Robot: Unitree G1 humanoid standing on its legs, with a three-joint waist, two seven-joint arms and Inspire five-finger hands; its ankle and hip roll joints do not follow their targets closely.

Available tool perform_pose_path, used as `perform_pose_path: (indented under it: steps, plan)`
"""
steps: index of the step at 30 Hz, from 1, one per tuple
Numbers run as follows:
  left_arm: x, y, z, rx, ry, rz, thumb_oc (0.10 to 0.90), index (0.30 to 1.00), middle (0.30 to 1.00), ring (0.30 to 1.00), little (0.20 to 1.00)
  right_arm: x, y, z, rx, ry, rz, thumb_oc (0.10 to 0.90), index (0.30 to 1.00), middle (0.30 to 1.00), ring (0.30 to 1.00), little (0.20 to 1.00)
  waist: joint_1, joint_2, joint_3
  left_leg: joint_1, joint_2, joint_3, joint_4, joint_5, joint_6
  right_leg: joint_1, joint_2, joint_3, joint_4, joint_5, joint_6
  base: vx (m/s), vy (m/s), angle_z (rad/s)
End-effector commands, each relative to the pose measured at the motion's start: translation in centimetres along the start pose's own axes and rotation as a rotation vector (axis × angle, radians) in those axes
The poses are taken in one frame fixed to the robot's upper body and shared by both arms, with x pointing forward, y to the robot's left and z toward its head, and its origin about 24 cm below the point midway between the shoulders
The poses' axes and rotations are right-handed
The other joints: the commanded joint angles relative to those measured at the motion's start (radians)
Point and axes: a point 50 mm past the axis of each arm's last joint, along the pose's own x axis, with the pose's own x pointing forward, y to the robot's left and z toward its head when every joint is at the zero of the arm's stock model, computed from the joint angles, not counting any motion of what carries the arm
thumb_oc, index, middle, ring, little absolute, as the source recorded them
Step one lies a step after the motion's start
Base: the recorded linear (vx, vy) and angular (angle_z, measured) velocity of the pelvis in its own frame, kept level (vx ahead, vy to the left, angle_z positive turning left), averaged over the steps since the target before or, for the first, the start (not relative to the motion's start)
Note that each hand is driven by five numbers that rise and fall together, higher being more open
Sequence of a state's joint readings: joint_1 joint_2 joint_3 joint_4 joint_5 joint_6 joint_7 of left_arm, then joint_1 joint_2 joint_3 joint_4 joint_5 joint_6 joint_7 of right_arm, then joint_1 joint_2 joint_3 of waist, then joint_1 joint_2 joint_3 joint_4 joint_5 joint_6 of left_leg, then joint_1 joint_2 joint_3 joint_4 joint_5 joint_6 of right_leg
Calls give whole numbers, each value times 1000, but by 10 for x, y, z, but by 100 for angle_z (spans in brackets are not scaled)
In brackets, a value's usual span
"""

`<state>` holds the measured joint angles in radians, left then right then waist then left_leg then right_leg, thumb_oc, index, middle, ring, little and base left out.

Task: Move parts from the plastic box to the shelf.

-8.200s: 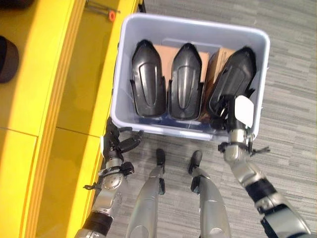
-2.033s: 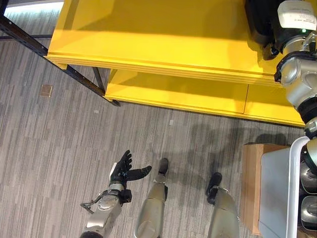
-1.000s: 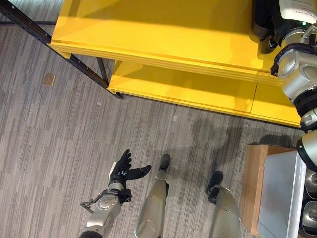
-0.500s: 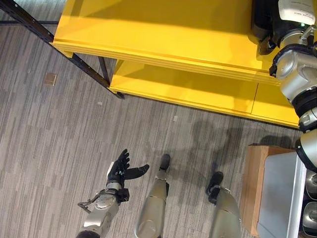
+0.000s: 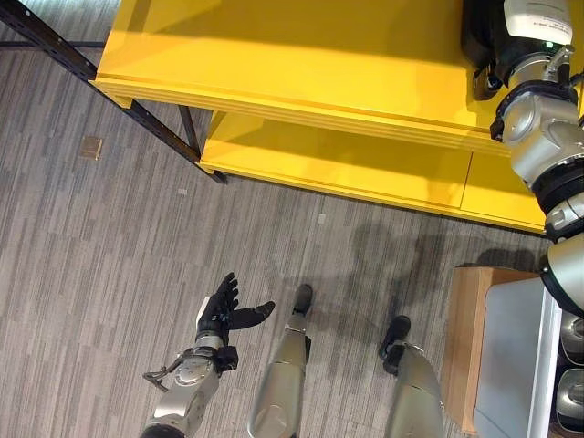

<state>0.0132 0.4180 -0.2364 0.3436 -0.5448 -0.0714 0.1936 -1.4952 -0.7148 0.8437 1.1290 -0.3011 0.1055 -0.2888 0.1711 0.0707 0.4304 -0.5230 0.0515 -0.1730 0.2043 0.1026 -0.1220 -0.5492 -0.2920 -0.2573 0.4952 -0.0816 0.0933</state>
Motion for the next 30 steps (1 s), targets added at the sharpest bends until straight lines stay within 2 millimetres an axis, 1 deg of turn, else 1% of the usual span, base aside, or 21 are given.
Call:
perform_pose_path:
  steps: [1,2,4,5,7,8,10,11,14,15,19,20,21,22,23,27,28,29,30]
  plan:
    - [1,17,27,36,-122,40,900,1000,1000,1000,1000,13,-70,33,79,-127,-217,900,1000,1000,1000,1000,16,-50,-12,16,51,81,136,-167,22,55,22,-15,-29,-26,18,0,0,0]
    - [1,17,27,35,-121,43,900,1000,1000,1000,1000,12,-72,39,115,-148,-229,900,1000,1000,1000,1000,14,-51,-10,16,51,82,137,-168,22,54,22,-12,-29,-25,17,0,0,0]
    - [1,17,27,35,-121,43,900,1000,1000,1000,1000,12,-72,38,115,-148,-229,900,1000,1000,1000,1000,14,-52,-10,16,50,82,137,-168,23,54,22,-12,-29,-25,17,-5,3,-3]
    - [1,18,27,37,-120,46,900,1000,1000,1000,1000,10,-74,46,129,-185,-236,900,1000,1000,1000,1000,10,-54,-8,16,52,85,138,-169,22,54,23,-11,-30,-25,17,0,0,0]
    - [1,18,26,31,-117,52,900,1000,1000,1000,1000,9,-73,50,157,-198,-237,900,1000,1000,1000,1000,9,-54,-8,14,52,85,140,-170,24,52,22,-10,-28,-25,16,0,0,0]
    - [1,19,26,25,-114,60,900,1000,1000,1000,1000,6,-73,57,174,-230,-239,900,1000,1000,1000,1000,7,-56,-7,14,53,86,139,-171,24,53,23,-10,-30,-26,16,0,0,0]
    - [1,20,26,25,-116,62,900,1000,1000,1000,1000,5,-73,59,177,-243,-236,900,1000,1000,1000,1000,6,-58,-7,15,53,86,139,-172,24,53,24,-8,-31,-26,16,0,0,0]
    - [1,21,26,24,-116,69,900,1000,1000,1000,1000,3,-72,65,172,-272,-232,900,1000,1000,1000,1000,2,-60,-6,14,54,86,141,-173,25,51,25,-7,-30,-25,16,0,0,0]
    - [0,22,26,21,-113,74,900,1000,1000,1000,1000,1,-72,69,166,-295,-229,900,1000,1000,1000,1000,0,-62,-5,12,55,87,143,-174,25,50,25,-6,-30,-25,16,0,0,0]
    - [0,23,25,17,-111,81,900,1000,1000,1000,1000,-1,-73,73,169,-324,-233,900,1000,1000,1000,1000,-5,-64,-3,11,55,89,146,-176,25,49,25,-5,-29,-25,16,0,0,0]
    - [0,25,25,18,-107,91,900,1000,1000,1000,1000,-4,-76,76,169,-351,-243,900,1000,1000,1000,1000,-9,-67,-3,9,56,91,149,-178,25,47,24,-3,-28,-24,16,-18,6,-1]
    - [0,25,25,13,-109,93,900,1000,1000,1000,1000,-7,-79,82,170,-388,-253,900,1000,1000,1000,1000,-14,-70,0,-5,52,94,147,-154,30,38,20,-9,-37,1,8,3,5,-3]
    - [0,25,25,13,-107,94,900,1000,1000,1000,1000,-8,-79,82,170,-388,-251,900,1000,1000,1000,1000,-13,-69,-3,7,56,92,149,-178,25,46,24,-3,-29,-22,16,0,0,0]
    - [-1,26,25,8,-108,100,900,1000,1000,1000,1000,-11,-84,85,182,-418,-268,900,1000,1000,1000,1000,-18,-72,-3,5,56,94,153,-180,26,44,25,-2,-27,-22,15,5,0,-3]
    - [-1,26,25,8,-109,102,900,1000,1000,1000,1000,-13,-87,85,184,-429,-279,900,1000,1000,1000,1000,-20,-74,0,-9,52,97,154,-157,31,35,20,-8,-34,1,7,-71,23,-5]
    - [-1,28,24,5,-102,121,900,1000,1000,1000,1000,-26,-96,90,232,-506,-332,900,1000,1000,1000,1000,-33,-79,-1,-10,52,100,160,-163,33,34,22,-7,-32,1,8,-13,10,-3]
    - [-1,28,23,7,-101,121,900,1000,1000,1000,1000,-26,-96,90,232,-504,-332,900,1000,1000,1000,1000,-32,-80,-2,-10,52,100,161,-163,33,34,22,-7,-31,1,8,0,0,0]
    - [-1,28,23,2,-98,128,900,1000,1000,1000,1000,-34,-99,89,250,-540,-367,900,1000,1000,1000,1000,-40,-82,-1,-10,53,100,165,-167,34,37,22,-5,-32,-1,8,0,0,0]
    - [-2,28,23,4,-97,128,900,1000,1000,1000,1000,-34,-99,88,250,-538,-366,900,1000,1000,1000,1000,-38,-83,-1,-10,53,100,165,-167,34,37,22,-6,-32,-1,8,0,0,0]
